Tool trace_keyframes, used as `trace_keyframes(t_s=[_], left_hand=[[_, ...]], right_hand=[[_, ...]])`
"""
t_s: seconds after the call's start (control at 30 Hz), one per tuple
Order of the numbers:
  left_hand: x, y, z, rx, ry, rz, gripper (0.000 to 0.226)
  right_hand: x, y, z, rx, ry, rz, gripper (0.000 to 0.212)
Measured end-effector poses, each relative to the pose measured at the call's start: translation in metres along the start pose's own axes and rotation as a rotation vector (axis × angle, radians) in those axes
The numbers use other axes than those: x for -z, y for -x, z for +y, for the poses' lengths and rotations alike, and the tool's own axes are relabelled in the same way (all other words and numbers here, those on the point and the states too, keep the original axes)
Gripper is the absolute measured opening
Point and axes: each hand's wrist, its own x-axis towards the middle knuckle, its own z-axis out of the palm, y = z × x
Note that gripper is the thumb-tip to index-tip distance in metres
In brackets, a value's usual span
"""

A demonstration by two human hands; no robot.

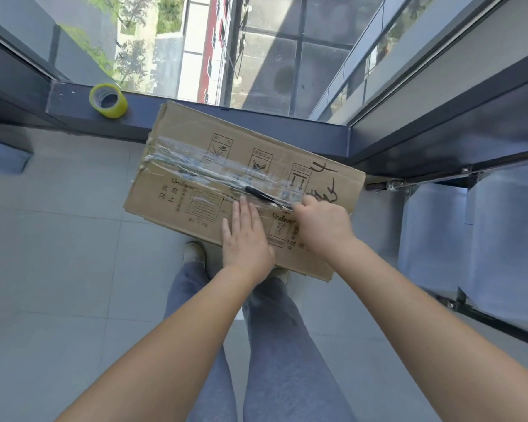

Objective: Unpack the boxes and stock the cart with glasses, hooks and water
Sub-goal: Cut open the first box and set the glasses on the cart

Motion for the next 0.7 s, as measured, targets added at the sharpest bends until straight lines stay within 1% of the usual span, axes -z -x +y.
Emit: trace_keyframes(t_s=[0.13, 0.3, 0.43, 0.53, 0.7], left_hand=[[-0.006, 0.004, 0.021, 0.005, -0.008, -0.004, 0.083], [-0.013, 0.008, 0.047, -0.128, -0.089, -0.021, 0.08], [-0.016, 0.009, 0.059, -0.104, -0.094, -0.044, 0.081], [-0.017, 0.01, 0.064, -0.099, -0.118, -0.037, 0.08], [-0.021, 0.015, 0.081, -0.202, -0.189, -0.053, 0.081]], right_hand=[[-0.011, 0.025, 0.035, -0.03, 0.01, -0.008, 0.026], [-0.018, 0.035, 0.049, -0.027, 0.01, 0.02, 0.028], [-0.028, 0.052, 0.072, -0.06, -0.014, 0.016, 0.033], [-0.034, 0.065, 0.086, -0.085, -0.058, 0.04, 0.033], [-0.037, 0.073, 0.092, -0.125, -0.042, 0.045, 0.03]])
